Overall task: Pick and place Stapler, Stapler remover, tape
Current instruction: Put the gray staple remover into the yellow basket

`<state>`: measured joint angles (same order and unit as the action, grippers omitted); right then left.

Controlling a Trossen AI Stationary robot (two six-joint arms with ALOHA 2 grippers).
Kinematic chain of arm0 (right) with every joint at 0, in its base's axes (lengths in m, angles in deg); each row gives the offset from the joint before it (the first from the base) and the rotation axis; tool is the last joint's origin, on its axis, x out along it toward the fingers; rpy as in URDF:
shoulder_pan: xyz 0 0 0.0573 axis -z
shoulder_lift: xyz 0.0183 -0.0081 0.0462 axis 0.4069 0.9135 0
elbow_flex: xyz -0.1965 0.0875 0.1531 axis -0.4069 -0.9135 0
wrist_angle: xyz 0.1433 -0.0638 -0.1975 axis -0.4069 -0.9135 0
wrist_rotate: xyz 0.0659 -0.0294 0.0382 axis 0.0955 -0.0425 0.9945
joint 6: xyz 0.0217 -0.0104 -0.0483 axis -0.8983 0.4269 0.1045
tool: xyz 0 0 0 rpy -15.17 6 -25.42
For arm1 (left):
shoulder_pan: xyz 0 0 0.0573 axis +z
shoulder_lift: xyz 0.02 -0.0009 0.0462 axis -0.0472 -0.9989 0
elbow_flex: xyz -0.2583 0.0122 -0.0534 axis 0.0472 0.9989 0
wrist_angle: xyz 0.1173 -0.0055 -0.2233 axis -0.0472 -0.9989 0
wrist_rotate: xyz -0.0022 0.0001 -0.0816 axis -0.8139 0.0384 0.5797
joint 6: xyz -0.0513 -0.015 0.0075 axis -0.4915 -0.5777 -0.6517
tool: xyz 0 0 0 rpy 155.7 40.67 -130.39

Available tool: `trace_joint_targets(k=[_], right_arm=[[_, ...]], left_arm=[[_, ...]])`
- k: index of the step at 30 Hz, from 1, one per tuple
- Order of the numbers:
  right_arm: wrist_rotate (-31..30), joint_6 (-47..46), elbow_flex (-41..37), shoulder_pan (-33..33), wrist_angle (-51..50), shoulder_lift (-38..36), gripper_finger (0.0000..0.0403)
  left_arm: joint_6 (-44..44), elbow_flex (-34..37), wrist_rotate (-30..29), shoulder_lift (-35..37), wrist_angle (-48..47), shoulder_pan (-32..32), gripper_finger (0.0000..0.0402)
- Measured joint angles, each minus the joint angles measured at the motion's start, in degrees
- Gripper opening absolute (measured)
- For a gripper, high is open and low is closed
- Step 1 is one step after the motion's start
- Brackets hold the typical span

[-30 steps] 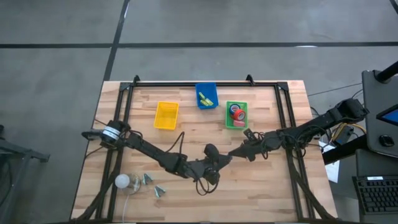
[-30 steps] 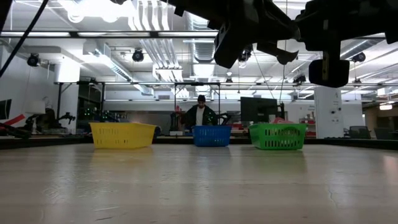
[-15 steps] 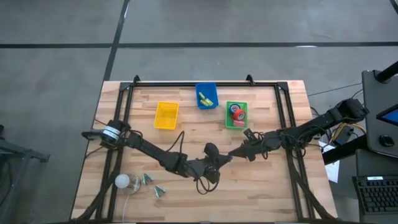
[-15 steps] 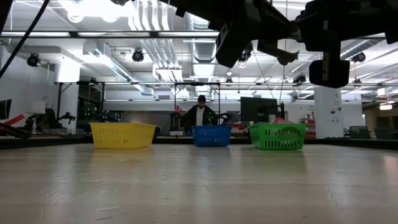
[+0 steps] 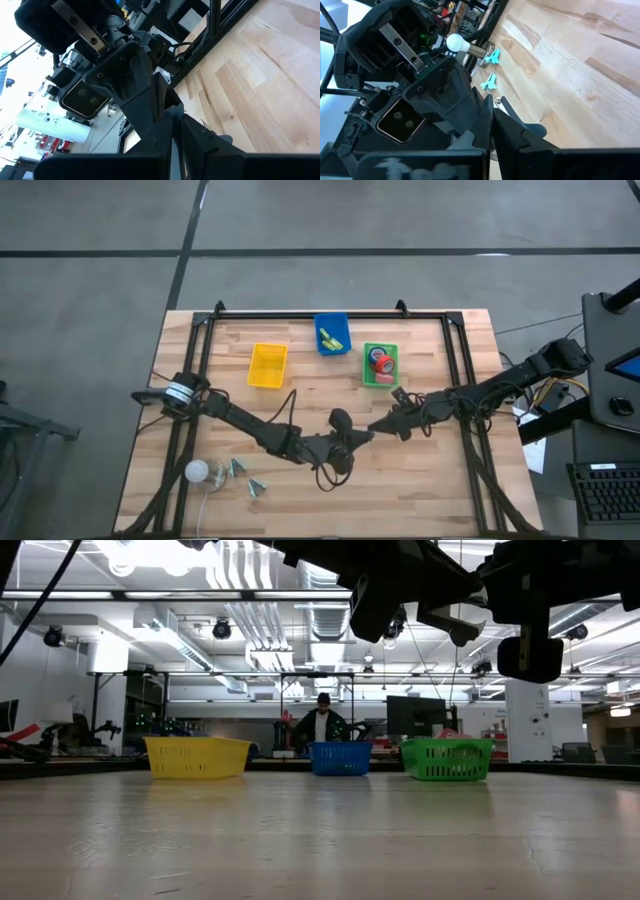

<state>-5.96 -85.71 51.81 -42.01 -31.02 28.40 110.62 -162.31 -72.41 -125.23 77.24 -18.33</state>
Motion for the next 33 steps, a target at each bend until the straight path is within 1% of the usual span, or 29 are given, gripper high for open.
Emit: trace_joint_targets(k=[4, 10, 13, 18, 19, 21, 25, 27, 30, 33], right_arm=[[-0.78, 0.65, 0.0, 0.0, -0.21, 0.01, 0.0009], [-3.05, 3.22, 0.02, 0.58, -1.02, 0.01, 0.0013], [-4.33, 5.5, 0.18, 1.47, -0.32, -0.29, 0.0031], [-4.87, 9.49, 0.22, 2.46, -0.59, -0.71, 0.0079], [-4.91, 10.47, 0.22, 2.73, -0.39, -0.83, 0.009], [-5.05, 12.53, 0.22, 3.02, -0.25, -1.17, 0.0109], [-4.79, 15.66, 0.2, 2.91, -0.34, -2.02, 0.0139], [-4.88, 17.7, 0.2, 2.98, -0.34, -2.33, 0.0149], [-4.8, 20.62, 0.2, 2.9, -0.44, -2.37, 0.0159], [-4.82, 21.79, 0.17, 2.92, -0.53, -2.22, 0.0165]], left_arm=[[-0.54, 0.0, -0.02, 0.0, 0.0, 0.0, 0.0018], [-1.36, 0.04, -0.37, 0.0, -0.48, 0.07, 0.0017], [-2.3, 0.04, 0.51, 0.02, -1.54, -0.32, 0.0016], [-4.97, 0.07, 0.14, 0.03, -4.72, -0.97, 0.0016], [-5.32, 0.07, -0.8, 0.07, -5.59, -1.03, 0.0016], [-5.95, 0.07, -4.99, 0.07, -7.98, -1.22, 0.0016], [-9.06, 0.07, -18.79, 0.13, -15.74, -1.68, 0.0016], [-13.26, 0.07, -23.59, 0.15, -22.09, -1.68, 0.0016], [-21.52, 0.07, -24.7, 0.22, -31.75, -0.92, 0.0016], [-28.77, 0.07, -24.87, 0.37, -37.84, 0.57, 0.0016]])
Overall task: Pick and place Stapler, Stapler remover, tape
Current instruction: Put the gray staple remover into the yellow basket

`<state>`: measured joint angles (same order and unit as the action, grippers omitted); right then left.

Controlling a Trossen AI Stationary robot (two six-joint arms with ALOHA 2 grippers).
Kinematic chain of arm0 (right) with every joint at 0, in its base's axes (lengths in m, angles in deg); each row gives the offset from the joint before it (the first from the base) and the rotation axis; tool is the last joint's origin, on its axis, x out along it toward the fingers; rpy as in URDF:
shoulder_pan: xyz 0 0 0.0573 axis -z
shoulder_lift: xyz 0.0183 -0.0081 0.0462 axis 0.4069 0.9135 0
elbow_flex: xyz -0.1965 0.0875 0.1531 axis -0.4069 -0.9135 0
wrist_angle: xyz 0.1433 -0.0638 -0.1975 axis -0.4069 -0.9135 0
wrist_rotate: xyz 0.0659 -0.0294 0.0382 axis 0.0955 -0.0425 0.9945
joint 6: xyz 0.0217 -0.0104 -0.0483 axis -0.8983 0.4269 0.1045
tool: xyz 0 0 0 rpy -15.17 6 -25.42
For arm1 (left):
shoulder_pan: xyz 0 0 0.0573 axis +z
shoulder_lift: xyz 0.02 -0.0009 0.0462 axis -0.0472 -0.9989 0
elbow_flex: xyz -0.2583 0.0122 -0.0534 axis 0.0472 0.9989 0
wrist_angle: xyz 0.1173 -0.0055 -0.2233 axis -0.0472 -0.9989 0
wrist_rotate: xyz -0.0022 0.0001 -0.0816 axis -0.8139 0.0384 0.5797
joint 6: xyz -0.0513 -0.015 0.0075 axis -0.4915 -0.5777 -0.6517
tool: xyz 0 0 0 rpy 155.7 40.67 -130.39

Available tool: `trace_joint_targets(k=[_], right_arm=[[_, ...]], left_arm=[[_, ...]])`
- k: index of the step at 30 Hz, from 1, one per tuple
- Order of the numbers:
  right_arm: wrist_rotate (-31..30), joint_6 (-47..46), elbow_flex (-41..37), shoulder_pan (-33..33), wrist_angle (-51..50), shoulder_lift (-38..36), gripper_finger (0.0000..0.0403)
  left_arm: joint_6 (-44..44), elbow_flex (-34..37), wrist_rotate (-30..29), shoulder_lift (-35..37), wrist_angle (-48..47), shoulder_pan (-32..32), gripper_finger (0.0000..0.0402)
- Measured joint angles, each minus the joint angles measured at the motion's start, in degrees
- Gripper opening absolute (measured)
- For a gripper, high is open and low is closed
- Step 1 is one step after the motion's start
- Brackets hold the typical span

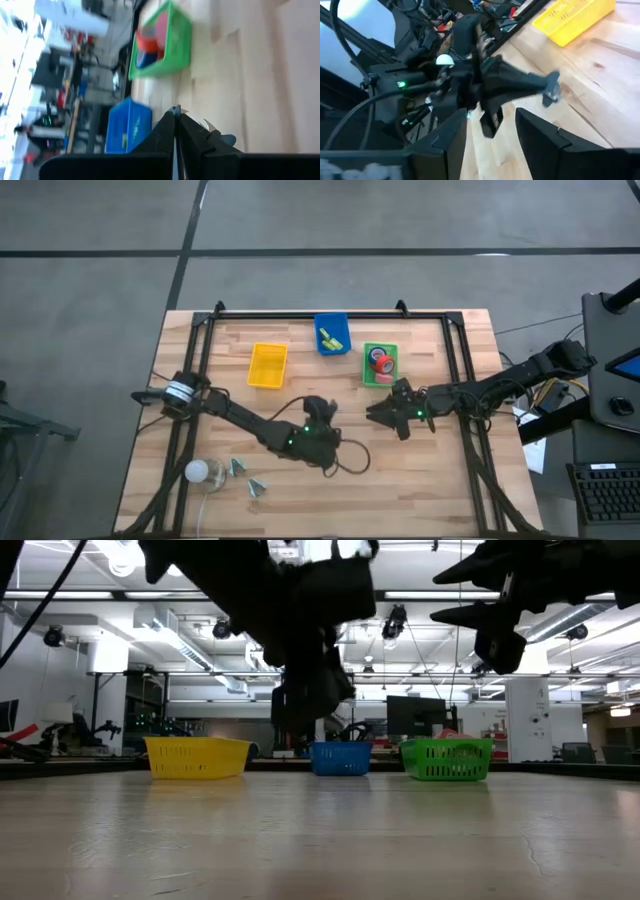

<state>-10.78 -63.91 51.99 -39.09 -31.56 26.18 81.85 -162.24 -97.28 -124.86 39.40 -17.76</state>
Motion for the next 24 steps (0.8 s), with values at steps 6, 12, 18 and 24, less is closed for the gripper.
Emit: trace_joint_targets(k=[6, 12, 18, 24], right_arm=[[0.02, 1.0, -0.04, -0.26, -0.15, 0.02, 0.0168], [0.01, 2.5, -0.17, -0.28, -0.84, 0.04, 0.016], [-0.96, 2.63, -0.3, -0.3, -0.84, 0.04, 0.0151], [-1.38, 2.58, -0.66, -0.32, -0.89, 0.09, 0.0144]], left_arm=[[-7.65, 1.61, -0.24, 2.67, -3.97, 2.07, 0.0016], [-13.15, 8.37, -1.24, 10.45, -3.21, 3.17, 0.0016], [-18.75, 17.29, -2.19, 19.83, -1.82, 4.71, 0.0016], [-27.16, 26.82, -3.13, 29.48, -1.2, 9.81, 0.0016]])
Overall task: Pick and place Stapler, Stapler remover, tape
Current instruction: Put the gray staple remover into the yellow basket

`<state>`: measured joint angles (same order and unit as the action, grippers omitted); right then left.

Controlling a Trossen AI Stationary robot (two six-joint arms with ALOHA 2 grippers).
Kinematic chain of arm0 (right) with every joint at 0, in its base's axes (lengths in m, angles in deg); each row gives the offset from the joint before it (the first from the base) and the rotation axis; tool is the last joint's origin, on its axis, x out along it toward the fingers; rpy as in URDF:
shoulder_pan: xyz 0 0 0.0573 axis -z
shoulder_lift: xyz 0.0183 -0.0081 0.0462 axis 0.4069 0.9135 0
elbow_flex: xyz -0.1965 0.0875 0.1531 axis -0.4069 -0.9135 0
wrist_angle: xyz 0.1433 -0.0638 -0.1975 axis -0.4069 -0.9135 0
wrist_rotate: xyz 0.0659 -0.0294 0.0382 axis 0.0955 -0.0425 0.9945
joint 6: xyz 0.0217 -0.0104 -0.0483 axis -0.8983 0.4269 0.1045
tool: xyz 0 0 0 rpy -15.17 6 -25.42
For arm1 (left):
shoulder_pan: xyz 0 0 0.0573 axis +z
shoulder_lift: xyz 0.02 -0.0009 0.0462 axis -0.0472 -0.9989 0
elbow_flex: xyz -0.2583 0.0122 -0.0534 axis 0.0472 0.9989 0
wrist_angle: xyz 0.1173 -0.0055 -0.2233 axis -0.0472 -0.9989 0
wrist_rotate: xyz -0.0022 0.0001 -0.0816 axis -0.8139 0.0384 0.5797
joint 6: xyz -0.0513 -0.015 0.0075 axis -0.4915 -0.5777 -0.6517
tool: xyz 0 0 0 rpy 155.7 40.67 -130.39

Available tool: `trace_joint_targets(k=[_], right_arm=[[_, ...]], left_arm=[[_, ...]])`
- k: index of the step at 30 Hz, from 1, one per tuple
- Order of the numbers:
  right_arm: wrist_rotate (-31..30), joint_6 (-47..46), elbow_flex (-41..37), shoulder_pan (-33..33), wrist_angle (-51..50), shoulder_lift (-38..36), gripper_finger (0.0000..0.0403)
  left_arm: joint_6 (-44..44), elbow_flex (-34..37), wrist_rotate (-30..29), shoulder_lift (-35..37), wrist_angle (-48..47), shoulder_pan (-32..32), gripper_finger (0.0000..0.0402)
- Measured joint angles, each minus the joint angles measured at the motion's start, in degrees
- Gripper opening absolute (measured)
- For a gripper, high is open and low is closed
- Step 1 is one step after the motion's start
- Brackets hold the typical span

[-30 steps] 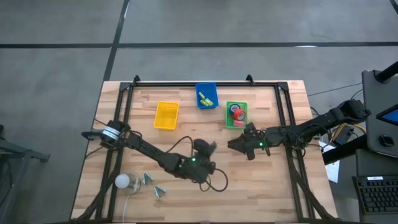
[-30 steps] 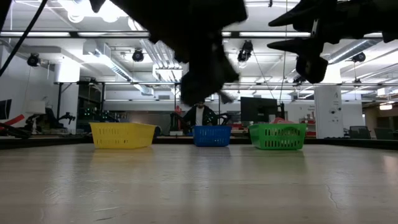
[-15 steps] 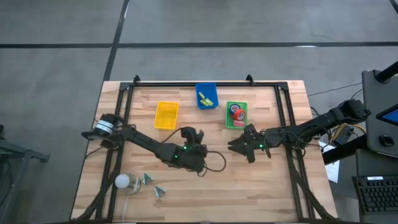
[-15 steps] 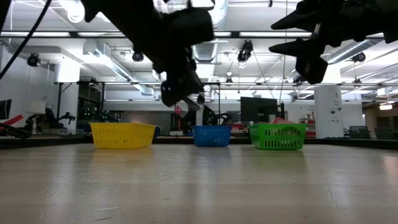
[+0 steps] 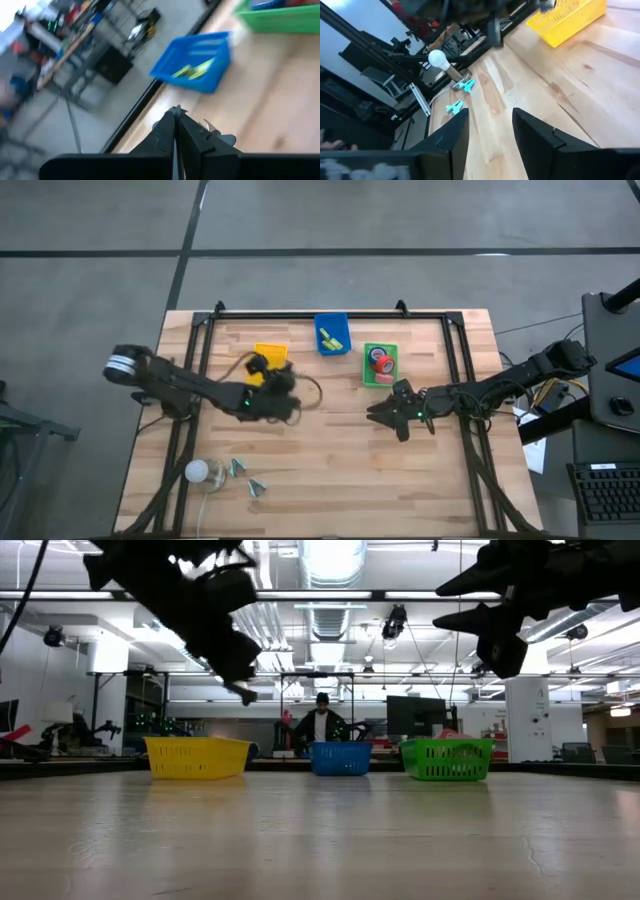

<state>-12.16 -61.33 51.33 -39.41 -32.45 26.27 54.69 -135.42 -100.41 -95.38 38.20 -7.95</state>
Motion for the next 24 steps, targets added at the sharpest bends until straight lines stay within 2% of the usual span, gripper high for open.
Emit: trace_joint_targets(k=[3, 4, 7, 9, 15, 21, 24], right_arm=[[-0.12, -0.01, -0.07, 0.0, -0.02, 0.0, 0.0141], [-0.16, -0.01, -0.07, 0.0, -0.03, 0.01, 0.0139], [-0.16, -0.06, -0.09, 0.0, -0.08, 0.24, 0.0137], [-0.18, -0.17, -0.15, 0.0, 0.02, 0.24, 0.0137], [-0.21, -0.16, -0.25, 0.0, 0.04, 0.24, 0.0143], [-2.53, -0.05, -0.47, 0.0, -0.02, 0.24, 0.014], [-3.15, -0.05, -0.5, 0.0, -0.02, 0.24, 0.0135]], left_arm=[[-7.9, 4.33, 0.52, 4.34, 0.24, 4.27, 0.0016], [-11.13, 5.81, 2.47, 5.61, 0.15, 6.18, 0.0016], [-16.9, 9.3, 16.4, 9.02, -0.17, 13.85, 0.0016], [-17.15, 11.0, 22.41, 10.39, 0.33, 18.71, 0.0016], [-17.0, 14.12, 25.25, 11.01, 0.69, 25.27, 0.0017], [-14.97, 14.05, 25.22, 10.93, 2.71, 26.47, 0.0026], [-13.27, 13.83, 27.93, 10.93, 2.75, 27.16, 0.0029]])
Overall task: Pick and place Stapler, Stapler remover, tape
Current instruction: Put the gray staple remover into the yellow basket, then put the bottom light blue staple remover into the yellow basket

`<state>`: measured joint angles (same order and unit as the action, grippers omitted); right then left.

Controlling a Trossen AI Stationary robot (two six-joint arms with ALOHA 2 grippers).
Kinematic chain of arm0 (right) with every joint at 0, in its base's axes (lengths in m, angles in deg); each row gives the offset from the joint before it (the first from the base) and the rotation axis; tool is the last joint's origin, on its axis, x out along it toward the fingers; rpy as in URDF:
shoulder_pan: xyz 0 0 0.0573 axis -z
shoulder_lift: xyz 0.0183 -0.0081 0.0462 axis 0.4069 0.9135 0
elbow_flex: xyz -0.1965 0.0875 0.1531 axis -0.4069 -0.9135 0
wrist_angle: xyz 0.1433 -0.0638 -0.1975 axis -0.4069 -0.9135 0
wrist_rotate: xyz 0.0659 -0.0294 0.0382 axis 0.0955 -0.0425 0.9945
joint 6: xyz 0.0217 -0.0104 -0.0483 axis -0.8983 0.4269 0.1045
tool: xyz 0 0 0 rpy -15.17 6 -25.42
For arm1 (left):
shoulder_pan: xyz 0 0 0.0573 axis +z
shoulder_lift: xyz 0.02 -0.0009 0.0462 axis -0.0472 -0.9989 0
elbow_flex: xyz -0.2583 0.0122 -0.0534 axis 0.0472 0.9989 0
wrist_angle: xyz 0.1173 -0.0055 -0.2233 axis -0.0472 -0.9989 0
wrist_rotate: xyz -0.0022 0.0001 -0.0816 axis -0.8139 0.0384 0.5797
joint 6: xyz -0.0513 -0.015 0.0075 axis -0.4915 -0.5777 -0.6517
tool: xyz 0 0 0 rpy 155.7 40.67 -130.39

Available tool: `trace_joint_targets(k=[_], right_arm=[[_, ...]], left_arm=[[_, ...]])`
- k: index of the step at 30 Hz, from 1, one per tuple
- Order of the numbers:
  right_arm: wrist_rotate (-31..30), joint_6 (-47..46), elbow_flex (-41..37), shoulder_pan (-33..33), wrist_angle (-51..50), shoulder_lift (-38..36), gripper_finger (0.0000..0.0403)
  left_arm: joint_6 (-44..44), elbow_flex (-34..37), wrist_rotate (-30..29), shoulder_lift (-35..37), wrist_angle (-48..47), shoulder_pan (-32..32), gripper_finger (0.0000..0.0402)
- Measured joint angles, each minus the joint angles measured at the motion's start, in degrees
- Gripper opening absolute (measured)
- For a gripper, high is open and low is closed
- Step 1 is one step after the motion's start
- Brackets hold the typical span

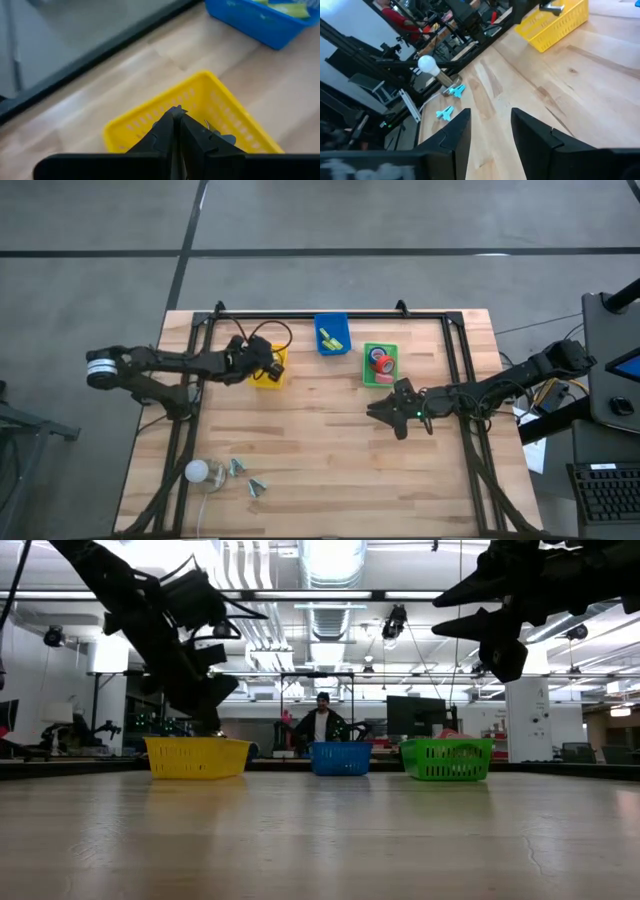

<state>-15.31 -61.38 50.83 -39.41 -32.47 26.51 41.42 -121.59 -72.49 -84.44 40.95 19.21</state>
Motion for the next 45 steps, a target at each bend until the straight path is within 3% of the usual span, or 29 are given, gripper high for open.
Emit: trace_joint_targets(k=[3, 9, 17, 20, 24, 27, 31, 35, 37, 40, 45], right_arm=[[0.0, -0.1, -0.04, 0.0, 0.0, 0.0, 0.0131], [0.0, -0.12, -0.2, 0.0, 0.04, 0.0, 0.0128], [0.0, -0.14, -0.61, -0.09, 0.02, 0.0, 0.0137], [0.02, -0.12, -0.61, -0.09, 0.13, 0.0, 0.0134], [0.02, 0.19, -0.61, -0.09, 0.12, 0.0, 0.0127], [0.02, 0.32, -0.61, -0.09, 0.05, 0.0, 0.0123], [0.02, 0.5, -0.64, -0.09, 0.05, 0.0, 0.0124], [0.02, 0.5, -0.74, -0.09, -0.01, 0.0, 0.0129], [0.03, 0.45, -0.74, -0.09, 0.07, 0.0, 0.013], [0.02, 0.1, -0.76, -0.09, 0.16, 0.0, 0.0126], [0.03, -0.02, -0.76, -0.11, 0.55, 0.0, 0.0117]], left_arm=[[0.04, 0.35, 4.09, -0.02, 0.09, 0.64, 0.0029], [-0.21, 0.37, 3.4, -0.04, 0.51, 1.04, 0.0044], [0.69, 0.01, 3.96, -0.04, 0.93, 1.15, 0.011], [1.34, -0.63, 9.01, 1.15, 0.88, 0.46, 0.0132], [1.74, -0.91, 21.25, 4.46, 0.93, -2.19, 0.0144], [-1.1, -0.45, 29.49, 7.34, 0.91, -6.21, 0.0143], [-1.58, 0.48, 35.09, 10.1, 0.61, -16.08, 0.0137], [5.99, 0.48, 35.6, 10.84, -1.37, -28.43, 0.0132], [4.83, 0.48, 35.17, 10.55, -1.27, -33.86, 0.013], [2.66, 0.48, 29.55, 9.54, 0.6, -40.31, 0.0131], [2.49, 0.58, 28.69, 7.27, 0.33, -47.25, 0.0129]])
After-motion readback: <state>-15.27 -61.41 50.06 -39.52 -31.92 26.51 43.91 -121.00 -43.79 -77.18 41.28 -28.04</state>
